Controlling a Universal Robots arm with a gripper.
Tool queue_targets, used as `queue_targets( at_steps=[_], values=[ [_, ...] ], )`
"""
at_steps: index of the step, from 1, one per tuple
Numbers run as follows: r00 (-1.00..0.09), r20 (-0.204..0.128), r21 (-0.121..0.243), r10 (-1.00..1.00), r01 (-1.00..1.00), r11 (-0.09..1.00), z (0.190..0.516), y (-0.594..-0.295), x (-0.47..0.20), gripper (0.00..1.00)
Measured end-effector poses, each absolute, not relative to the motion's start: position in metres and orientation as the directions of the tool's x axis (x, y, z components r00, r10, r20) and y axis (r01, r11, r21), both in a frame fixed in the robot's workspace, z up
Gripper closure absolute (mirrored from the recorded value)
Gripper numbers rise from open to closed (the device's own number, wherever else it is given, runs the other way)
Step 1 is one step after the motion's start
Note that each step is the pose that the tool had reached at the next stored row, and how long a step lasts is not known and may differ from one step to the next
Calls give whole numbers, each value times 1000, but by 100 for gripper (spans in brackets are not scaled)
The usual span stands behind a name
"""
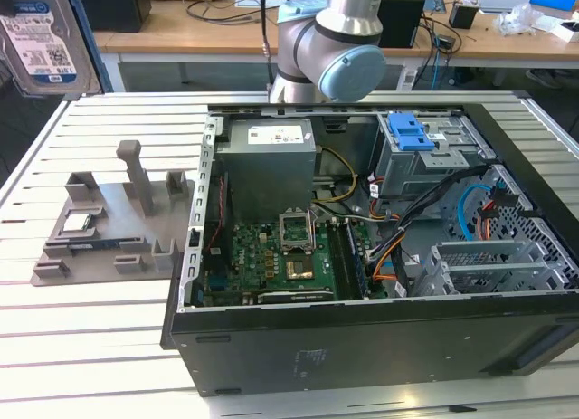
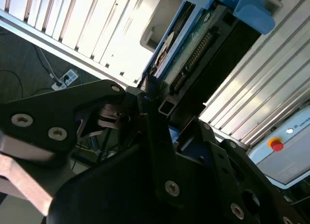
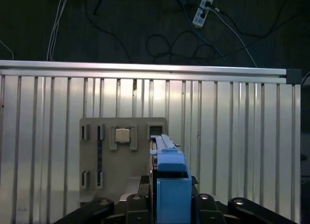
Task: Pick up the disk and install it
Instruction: 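Pick up the disk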
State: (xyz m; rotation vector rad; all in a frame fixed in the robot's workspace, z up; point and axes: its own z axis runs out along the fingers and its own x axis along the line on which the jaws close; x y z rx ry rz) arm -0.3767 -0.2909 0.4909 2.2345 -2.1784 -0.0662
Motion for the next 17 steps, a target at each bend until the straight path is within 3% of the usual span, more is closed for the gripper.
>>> queue_targets(
  at_steps=[5,17],
  values=[
    [25,-16,44,-1000,-999,-26,512,-291,-377,63],
    [25,-20,44,-999,-999,-26,513,-291,-369,63]
  ],
)
